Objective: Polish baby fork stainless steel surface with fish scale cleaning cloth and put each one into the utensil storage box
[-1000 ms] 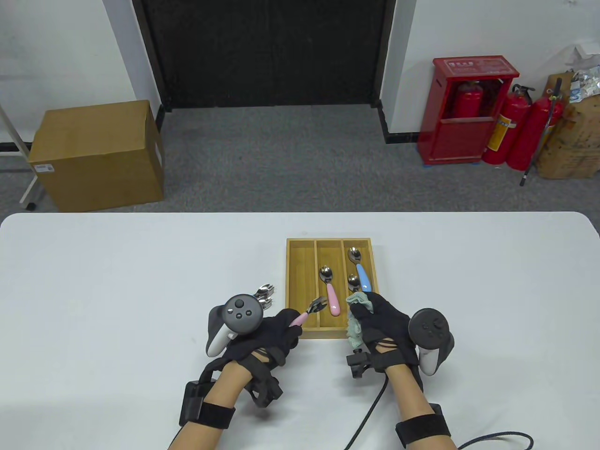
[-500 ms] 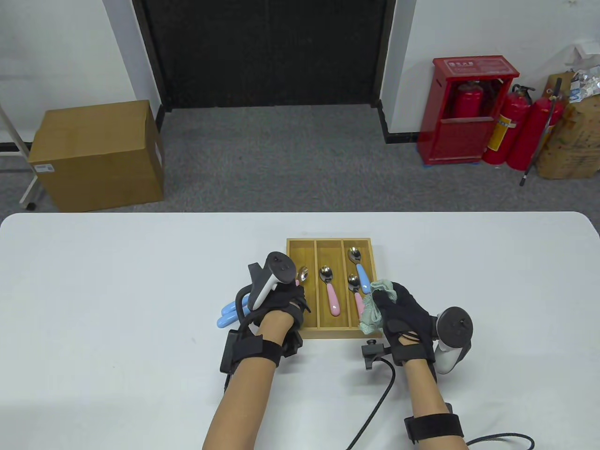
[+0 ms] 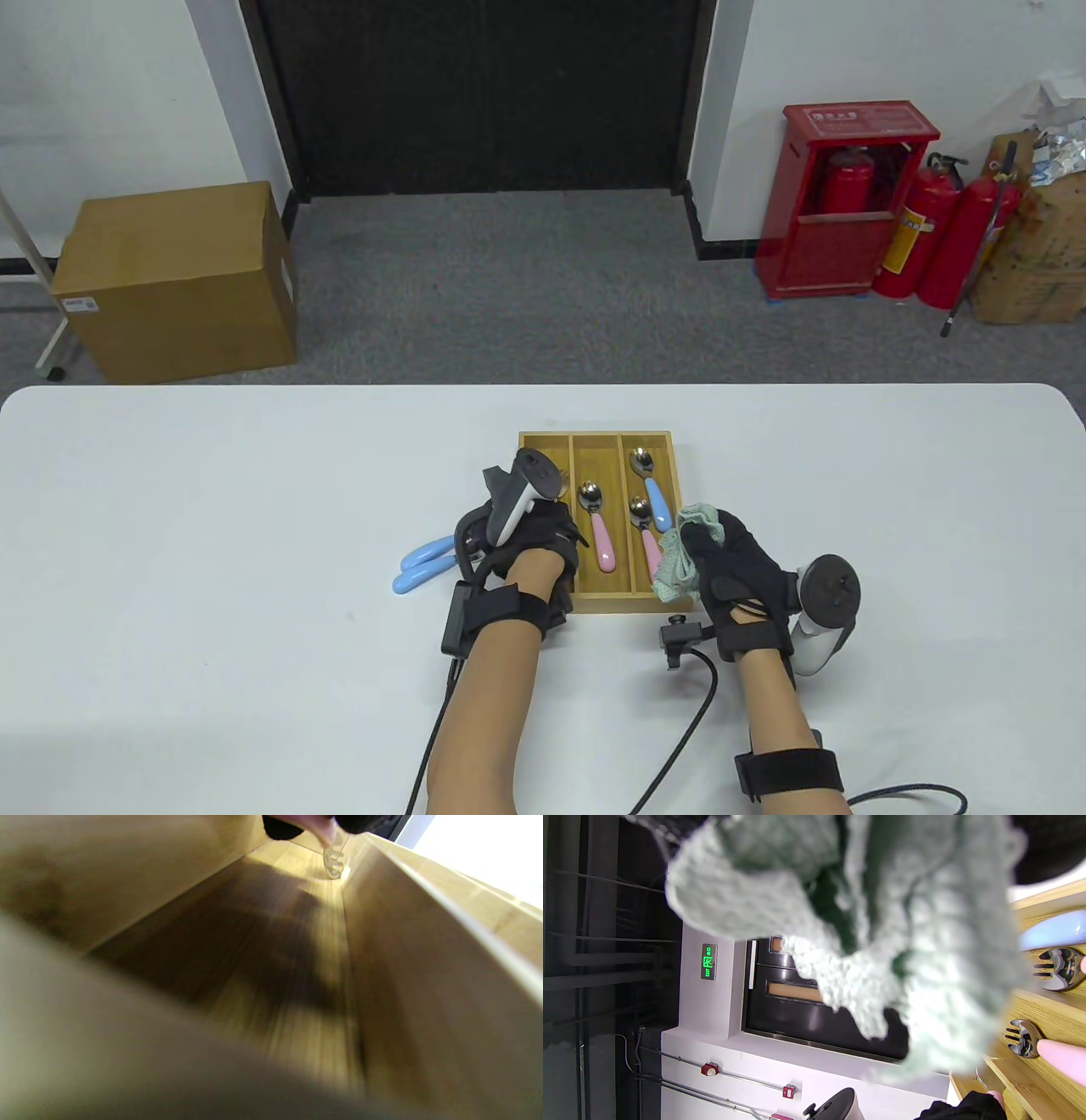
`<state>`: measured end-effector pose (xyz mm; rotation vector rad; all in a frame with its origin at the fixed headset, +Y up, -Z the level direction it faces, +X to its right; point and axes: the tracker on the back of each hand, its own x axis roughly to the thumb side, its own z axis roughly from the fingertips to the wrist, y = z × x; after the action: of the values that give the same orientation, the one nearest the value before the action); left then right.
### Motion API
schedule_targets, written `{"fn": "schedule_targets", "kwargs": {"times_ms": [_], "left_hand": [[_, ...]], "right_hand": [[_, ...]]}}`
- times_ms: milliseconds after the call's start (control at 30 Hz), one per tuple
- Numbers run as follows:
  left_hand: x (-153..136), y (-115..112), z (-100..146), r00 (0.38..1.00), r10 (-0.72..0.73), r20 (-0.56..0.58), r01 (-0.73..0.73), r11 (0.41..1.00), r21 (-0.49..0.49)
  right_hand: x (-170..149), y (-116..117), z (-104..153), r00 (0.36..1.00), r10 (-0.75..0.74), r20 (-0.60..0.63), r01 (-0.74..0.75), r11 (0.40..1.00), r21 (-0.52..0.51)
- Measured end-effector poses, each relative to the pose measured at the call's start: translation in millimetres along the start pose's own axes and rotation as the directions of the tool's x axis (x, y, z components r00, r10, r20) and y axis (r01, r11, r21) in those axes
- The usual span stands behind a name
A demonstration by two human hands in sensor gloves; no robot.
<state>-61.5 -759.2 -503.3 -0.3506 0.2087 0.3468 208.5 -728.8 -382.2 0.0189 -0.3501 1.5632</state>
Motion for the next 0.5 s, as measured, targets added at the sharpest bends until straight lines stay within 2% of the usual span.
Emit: {"fn": "schedule_targets", "kwargs": {"times_ms": [200, 367, 500], "left_hand": [[-16, 18, 6, 0.996, 0.068, 0.06, -0.072, 0.996, 0.061], [-61, 58, 6, 0.995, 0.094, 0.044, -0.098, 0.989, 0.108], [-93, 76, 0, 0.999, 0.037, -0.004, -0.037, 0.997, 0.063]], "right_hand": [[0, 1, 0, 1.0, -0.001, -0.006, 0.001, 1.0, 0.024], [-1, 2, 0, 1.0, -0.005, -0.01, 0.005, 0.999, 0.034], [-2, 3, 0, 1.0, 0.0, -0.013, 0.0, 0.999, 0.045]]}}
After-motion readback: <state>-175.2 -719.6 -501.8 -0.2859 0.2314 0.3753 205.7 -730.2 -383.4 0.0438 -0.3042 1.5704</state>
